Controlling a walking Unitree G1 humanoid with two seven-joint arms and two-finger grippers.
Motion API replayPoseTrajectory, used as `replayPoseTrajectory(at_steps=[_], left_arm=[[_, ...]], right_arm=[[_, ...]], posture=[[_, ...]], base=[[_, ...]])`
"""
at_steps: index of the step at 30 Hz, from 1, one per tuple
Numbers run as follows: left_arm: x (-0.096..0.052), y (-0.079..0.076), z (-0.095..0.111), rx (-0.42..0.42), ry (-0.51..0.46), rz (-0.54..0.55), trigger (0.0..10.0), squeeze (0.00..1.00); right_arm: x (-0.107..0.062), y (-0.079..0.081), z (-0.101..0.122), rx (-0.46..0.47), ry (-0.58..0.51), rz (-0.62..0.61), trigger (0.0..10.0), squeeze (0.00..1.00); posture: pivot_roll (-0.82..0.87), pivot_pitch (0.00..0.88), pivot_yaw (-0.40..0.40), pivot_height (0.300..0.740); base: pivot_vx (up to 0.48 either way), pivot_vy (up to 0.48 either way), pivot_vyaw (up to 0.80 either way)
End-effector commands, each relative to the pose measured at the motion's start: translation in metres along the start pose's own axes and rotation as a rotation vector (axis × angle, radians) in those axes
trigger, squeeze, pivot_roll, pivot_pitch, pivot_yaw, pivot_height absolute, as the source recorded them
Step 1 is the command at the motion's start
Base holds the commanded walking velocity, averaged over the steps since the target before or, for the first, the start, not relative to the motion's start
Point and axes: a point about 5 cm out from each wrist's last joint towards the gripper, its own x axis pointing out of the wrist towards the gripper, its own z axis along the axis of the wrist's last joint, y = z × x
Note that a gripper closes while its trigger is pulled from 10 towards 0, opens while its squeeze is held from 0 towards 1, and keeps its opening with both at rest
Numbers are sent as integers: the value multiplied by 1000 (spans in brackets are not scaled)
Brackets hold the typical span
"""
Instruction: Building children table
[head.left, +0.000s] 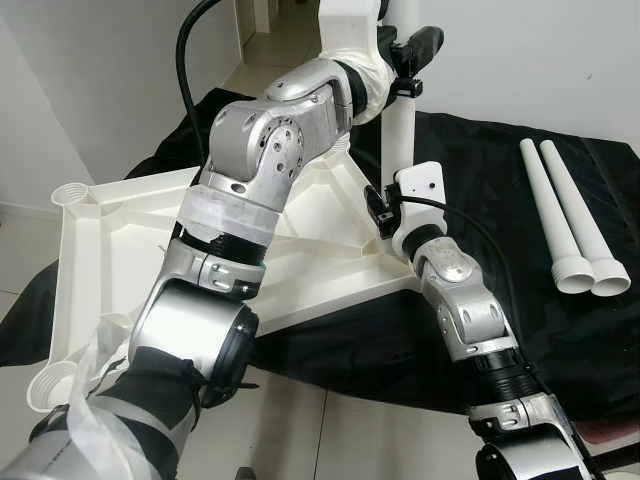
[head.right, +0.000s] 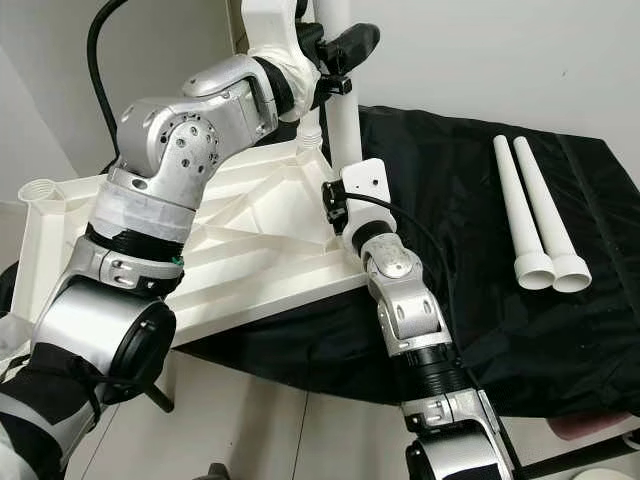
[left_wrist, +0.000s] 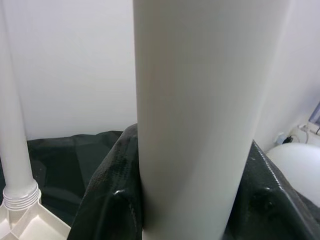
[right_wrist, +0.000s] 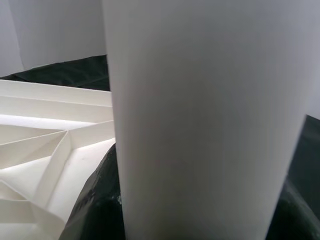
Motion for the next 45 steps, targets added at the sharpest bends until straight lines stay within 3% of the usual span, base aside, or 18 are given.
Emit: replayPoseTrajectory(at_steps=[1, 4, 5, 6, 11, 12, 13, 14, 17, 21, 26, 35, 37, 38, 43, 44, 45], left_arm=[[3, -26, 10, 37, -41, -131, 10000, 0], [3, -31, 10, 61, -63, -153, 10000, 0], [2, -35, 8, 48, -73, -184, 10000, 0], [2, -36, 7, 44, -73, -191, 10000, 1000], [2, -36, 6, 26, -69, -194, 10000, 1000], [1, -34, 7, 19, -80, -186, 10000, 149], [1, -34, 7, 19, -80, -186, 10000, 149], [0, -31, 7, 3, -88, -176, 10000, 0], [-4, -19, 5, -61, -109, -129, 10000, 0], [-7, -15, 2, -87, -116, -109, 10000, 0], [-18, -4, -3, -152, -133, -79, 10000, 0], [-23, 5, -14, -134, -117, -27, 10000, 0], [-24, 8, -17, -111, -108, 4, 10000, 0], [-26, 9, -18, -99, -109, 12, 10000, 0], [-28, 10, -18, -91, -114, 17, 10000, 0], [-29, 14, -16, -101, -112, 22, 10000, 0], [-30, 17, -14, -111, -108, 23, 10000, 0]], right_arm=[[-2, 11, -8, 0, 42, 58, 0, 0], [-2, 10, -9, 2, 49, 48, 0, 0], [-2, 8, -10, 7, 57, 21, 7686, 0], [-2, 7, -10, 16, 60, 12, 10000, 0], [-1, 1, -9, 42, 60, -21, 10000, 0], [-1, -1, -9, 53, 59, -38, 10000, 0], [-1, -1, -9, 53, 59, -38, 10000, 0], [-1, -4, -9, 62, 59, -56, 10000, 0], [-1, -18, -10, 109, 55, -142, 10000, 0], [-2, -25, -11, 130, 53, -192, 10000, 0], [-9, -46, -20, 199, 77, -308, 10000, 0], [-14, -55, -21, 200, 75, -344, 10000, 0], [-15, -58, -19, 186, 69, -345, 10000, 0], [-16, -57, -18, 183, 70, -341, 10000, 0], [-16, -56, -18, 183, 73, -338, 10000, 0], [-15, -55, -15, 180, 69, -336, 10000, 0], [-16, -54, -11, 173, 62, -339, 10000, 0]], posture=[[-27, 0, -22, 740], [-27, 0, -22, 740], [-27, 0, -22, 740], [-27, 0, -22, 740], [-29, 0, -24, 740], [-27, 0, -23, 740], [-27, 0, -23, 740], [-27, 0, -23, 740], [-29, 0, -20, 740], [-28, 0, -17, 740], [-22, 13, -5, 740], [-46, 38, -13, 740], [-139, 76, -13, 740], [-200, 77, 31, 740], [-200, 77, 31, 740], [-244, 92, 105, 740], [-271, 112, 125, 740]], base=[[0, 0, 0], [0, 0, 0], [0, 0, 0], [0, 0, 0], [0, 0, 0], [0, 0, 0], [0, 0, 0], [0, 0, 0], [0, 0, 0], [0, 0, 0], [0, 0, 0], [0, 0, 0], [0, 0, 0], [0, 0, 0], [0, 0, 0], [0, 0, 0], [0, 0, 0]])
